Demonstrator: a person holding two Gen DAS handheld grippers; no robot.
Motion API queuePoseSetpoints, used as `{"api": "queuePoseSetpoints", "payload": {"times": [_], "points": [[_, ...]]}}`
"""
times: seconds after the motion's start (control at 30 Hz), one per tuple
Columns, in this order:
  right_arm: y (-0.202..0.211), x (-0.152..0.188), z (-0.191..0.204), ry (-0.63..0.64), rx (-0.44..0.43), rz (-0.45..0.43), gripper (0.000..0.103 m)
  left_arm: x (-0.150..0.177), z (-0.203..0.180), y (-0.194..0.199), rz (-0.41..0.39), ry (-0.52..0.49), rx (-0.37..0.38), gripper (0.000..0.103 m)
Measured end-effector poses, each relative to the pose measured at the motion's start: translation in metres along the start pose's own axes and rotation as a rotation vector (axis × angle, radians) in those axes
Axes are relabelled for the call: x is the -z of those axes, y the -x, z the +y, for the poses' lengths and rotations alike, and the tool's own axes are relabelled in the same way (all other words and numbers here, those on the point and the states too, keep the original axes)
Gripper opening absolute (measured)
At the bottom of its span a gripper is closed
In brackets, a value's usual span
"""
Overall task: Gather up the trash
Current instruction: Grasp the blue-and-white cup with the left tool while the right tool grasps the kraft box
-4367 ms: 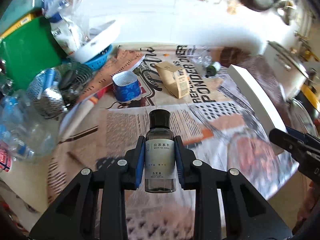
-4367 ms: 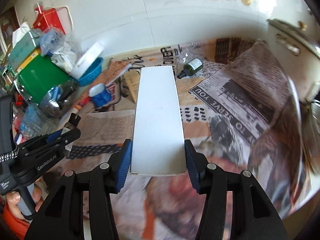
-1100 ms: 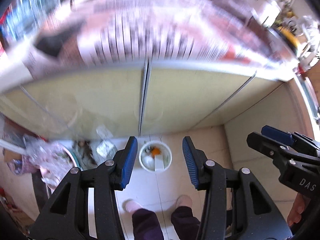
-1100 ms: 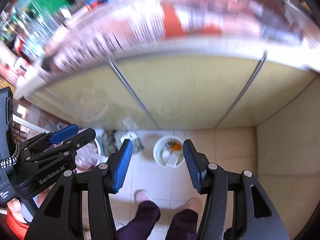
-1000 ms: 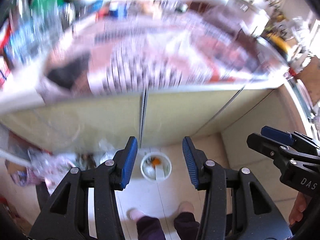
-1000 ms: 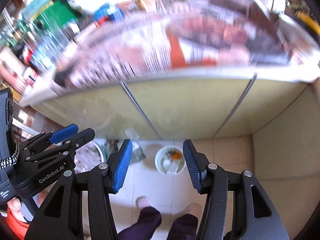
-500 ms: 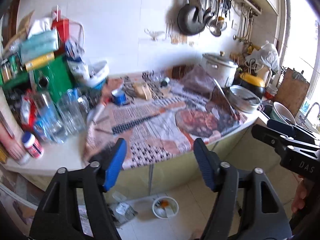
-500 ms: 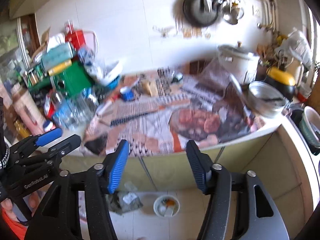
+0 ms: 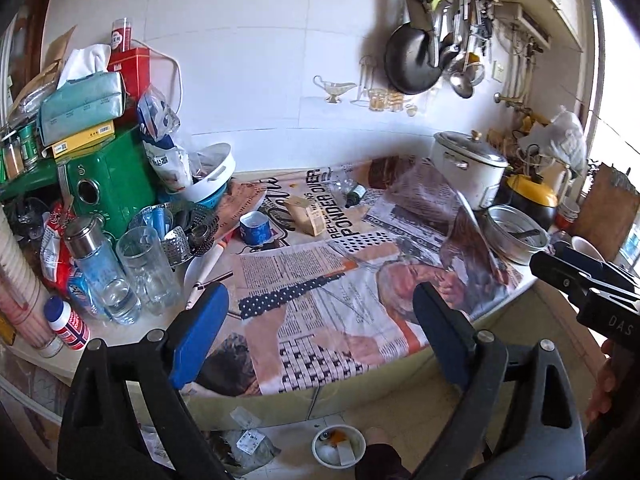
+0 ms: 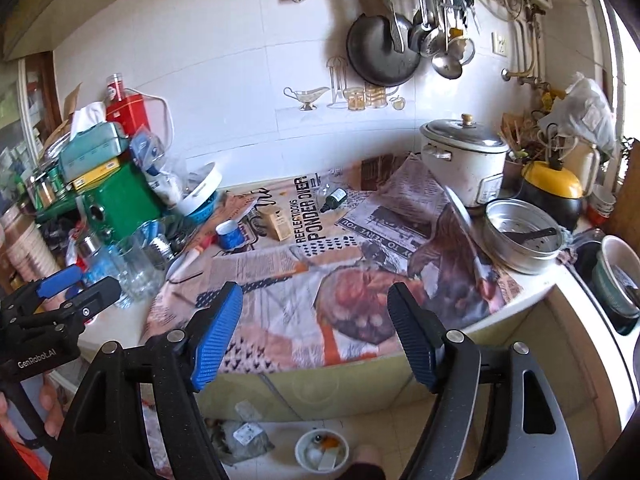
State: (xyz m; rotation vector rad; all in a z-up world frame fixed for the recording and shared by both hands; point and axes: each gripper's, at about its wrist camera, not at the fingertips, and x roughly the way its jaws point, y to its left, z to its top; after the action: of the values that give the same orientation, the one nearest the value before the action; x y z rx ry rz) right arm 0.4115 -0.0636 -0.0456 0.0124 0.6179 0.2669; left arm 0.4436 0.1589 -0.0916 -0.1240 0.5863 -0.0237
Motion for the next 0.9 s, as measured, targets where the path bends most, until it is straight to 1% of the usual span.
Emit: {"api": "queuePoseSetpoints", "payload": {"times": [0.07, 0.2, 0.23, 0.3, 0.33, 0.4, 0.53, 0.7, 0.8, 0.9], "points": [[-0.021, -0.01, -0.008, 0.003, -0.023, 0.005, 0.072, -0.008, 0.0, -0.022, 0.009, 0.016, -0.021, 0.093], [-0.069, -0.039, -0.025, 0.028, -0.074, 0.044, 0.072, -0.034, 0.005, -0.084, 0.055, 0.08, -0.097, 0.093], [-0.085, -0.048, -0.029, 0.037, -0.09, 0.065, 0.072, -0.039, 0.006, -0.096, 0.068, 0.092, -0.107, 0.093], [-0.116, -0.063, -0.033, 0.064, -0.132, 0.115, 0.072, -0.053, 0.009, -0.131, 0.108, 0.129, -0.136, 0.093], [-0.131, -0.07, -0.032, 0.081, -0.153, 0.137, 0.072, -0.056, 0.01, -0.141, 0.116, 0.14, -0.148, 0.093], [-0.163, -0.08, -0.028, 0.122, -0.193, 0.174, 0.072, -0.064, 0.014, -0.17, 0.137, 0.172, -0.194, 0.093], [-0.231, -0.09, -0.012, 0.206, -0.259, 0.245, 0.072, -0.065, 0.024, -0.215, 0.181, 0.234, -0.271, 0.093], [-0.32, -0.088, 0.009, 0.257, -0.358, 0.355, 0.072, -0.052, 0.048, -0.272, 0.253, 0.324, -0.356, 0.093], [-0.365, -0.083, 0.019, 0.268, -0.399, 0.413, 0.072, -0.042, 0.063, -0.296, 0.278, 0.39, -0.386, 0.093], [-0.399, -0.078, 0.028, 0.261, -0.427, 0.459, 0.072, -0.035, 0.073, -0.315, 0.296, 0.438, -0.4, 0.093]]}}
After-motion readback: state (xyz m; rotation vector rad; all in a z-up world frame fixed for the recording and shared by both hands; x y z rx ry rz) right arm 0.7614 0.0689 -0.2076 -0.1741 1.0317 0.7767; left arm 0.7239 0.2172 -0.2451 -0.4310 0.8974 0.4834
